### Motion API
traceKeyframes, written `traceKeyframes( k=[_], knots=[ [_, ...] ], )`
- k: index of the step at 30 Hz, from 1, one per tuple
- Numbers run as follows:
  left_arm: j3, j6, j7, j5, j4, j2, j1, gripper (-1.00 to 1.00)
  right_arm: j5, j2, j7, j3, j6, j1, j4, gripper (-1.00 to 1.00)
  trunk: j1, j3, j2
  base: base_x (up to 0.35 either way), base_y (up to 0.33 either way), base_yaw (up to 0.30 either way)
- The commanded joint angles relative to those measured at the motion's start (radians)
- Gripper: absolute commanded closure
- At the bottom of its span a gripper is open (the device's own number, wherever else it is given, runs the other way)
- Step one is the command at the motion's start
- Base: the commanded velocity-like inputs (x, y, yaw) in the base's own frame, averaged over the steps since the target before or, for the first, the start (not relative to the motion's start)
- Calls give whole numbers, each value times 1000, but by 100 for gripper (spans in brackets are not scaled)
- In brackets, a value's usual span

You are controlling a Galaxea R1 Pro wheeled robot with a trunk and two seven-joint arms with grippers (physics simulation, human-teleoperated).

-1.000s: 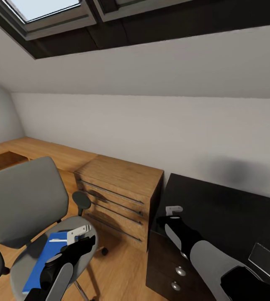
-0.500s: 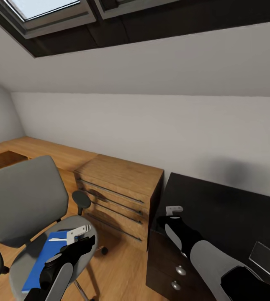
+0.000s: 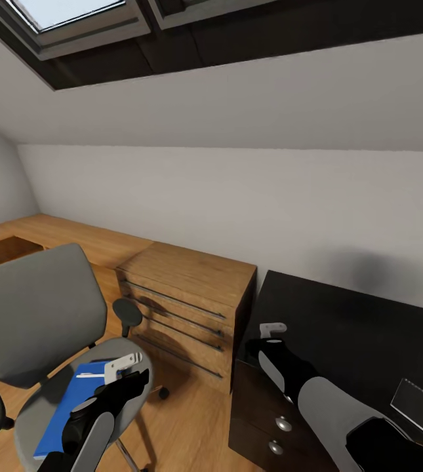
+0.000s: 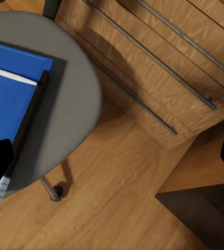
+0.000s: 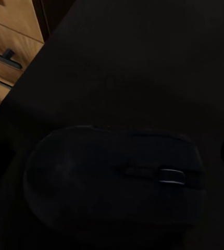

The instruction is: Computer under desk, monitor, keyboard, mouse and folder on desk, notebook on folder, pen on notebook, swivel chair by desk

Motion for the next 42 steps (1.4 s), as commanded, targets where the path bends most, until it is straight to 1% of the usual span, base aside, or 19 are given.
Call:
traceKeyframes(
  k=[1, 11, 18, 30, 34, 42],
  knots=[
    [-2, 1, 10, 10, -1, 1, -1, -100, -8, -1, -8, 8, 5, -1, -2, -100, 0, -1, -1, 0, 0, 0],
    [-2, 1, 10, 10, -1, 1, -1, -100, -9, 0, -8, 8, 8, -1, -2, -100, 0, -1, -1, 0, 0, 0],
    [-2, 1, 10, 10, -1, 2, -1, -100, -12, 0, -8, 8, 32, -1, -2, -100, 0, -1, -1, 0, 0, 0],
    [-2, 1, 10, 10, -1, 3, -1, -100, -13, 0, -8, 8, 33, -1, -3, -100, 0, -1, -1, 0, 0, 0],
    [-2, 1, 10, 10, -1, 3, -1, -100, -13, -1, -8, 8, 33, -1, -3, -100, 15, -14, -29, 0, 0, 0],
    [-2, 1, 10, 10, -1, 3, -1, -100, -11, -1, -8, 8, 33, -1, -3, -100, 15, -14, -29, 0, 0, 0]
  ],
)
